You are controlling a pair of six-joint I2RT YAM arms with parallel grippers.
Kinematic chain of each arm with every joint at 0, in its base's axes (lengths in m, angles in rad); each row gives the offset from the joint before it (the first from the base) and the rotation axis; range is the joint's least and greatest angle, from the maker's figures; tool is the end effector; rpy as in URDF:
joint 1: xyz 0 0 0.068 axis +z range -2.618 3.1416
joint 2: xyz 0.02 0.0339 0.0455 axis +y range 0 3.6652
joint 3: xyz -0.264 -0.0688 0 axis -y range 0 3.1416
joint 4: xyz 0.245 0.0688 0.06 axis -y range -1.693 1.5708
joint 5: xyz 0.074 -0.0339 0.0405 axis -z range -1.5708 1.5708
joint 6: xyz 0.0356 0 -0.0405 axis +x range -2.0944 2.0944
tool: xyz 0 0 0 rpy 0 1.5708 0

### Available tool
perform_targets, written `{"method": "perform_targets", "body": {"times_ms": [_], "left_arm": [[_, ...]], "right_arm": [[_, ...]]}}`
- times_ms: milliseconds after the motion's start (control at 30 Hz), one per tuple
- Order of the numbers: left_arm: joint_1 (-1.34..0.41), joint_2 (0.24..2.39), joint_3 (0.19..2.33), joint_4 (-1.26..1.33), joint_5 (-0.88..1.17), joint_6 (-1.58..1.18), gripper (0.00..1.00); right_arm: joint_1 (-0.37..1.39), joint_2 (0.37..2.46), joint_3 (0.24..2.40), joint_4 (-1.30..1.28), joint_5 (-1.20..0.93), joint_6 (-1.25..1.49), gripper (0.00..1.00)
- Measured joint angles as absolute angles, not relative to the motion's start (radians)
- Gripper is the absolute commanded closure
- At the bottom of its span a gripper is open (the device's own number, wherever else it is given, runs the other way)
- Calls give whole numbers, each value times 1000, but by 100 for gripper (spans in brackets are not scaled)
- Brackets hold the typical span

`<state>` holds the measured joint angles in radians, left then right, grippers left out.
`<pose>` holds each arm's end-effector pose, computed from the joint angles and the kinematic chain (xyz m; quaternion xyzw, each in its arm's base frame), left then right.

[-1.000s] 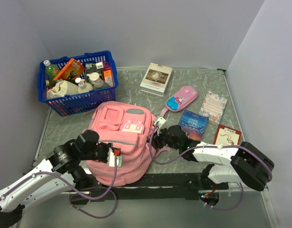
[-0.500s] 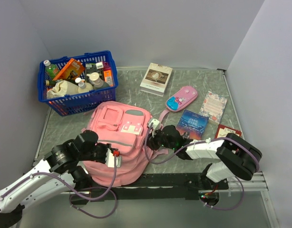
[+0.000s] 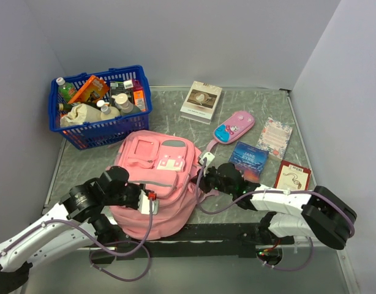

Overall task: Pack the student bag
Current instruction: Unzip the student bag at the center of the board.

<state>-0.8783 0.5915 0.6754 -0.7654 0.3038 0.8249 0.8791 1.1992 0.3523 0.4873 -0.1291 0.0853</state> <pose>0.0709 -0.1021 0.2730 0.7142 0.5389 -0.1479 0.4214 0.1455 0.1829 0.1772 -0.3510 0.7425 0.3104 0.4787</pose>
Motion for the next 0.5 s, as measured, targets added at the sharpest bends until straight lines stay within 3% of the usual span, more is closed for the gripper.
{"method": "perform_targets", "body": {"times_ms": [500], "left_arm": [[-878,657,675,-712,335,814,99]], "right_arm": [[883,1142,347,408,-50,88,100]]}}
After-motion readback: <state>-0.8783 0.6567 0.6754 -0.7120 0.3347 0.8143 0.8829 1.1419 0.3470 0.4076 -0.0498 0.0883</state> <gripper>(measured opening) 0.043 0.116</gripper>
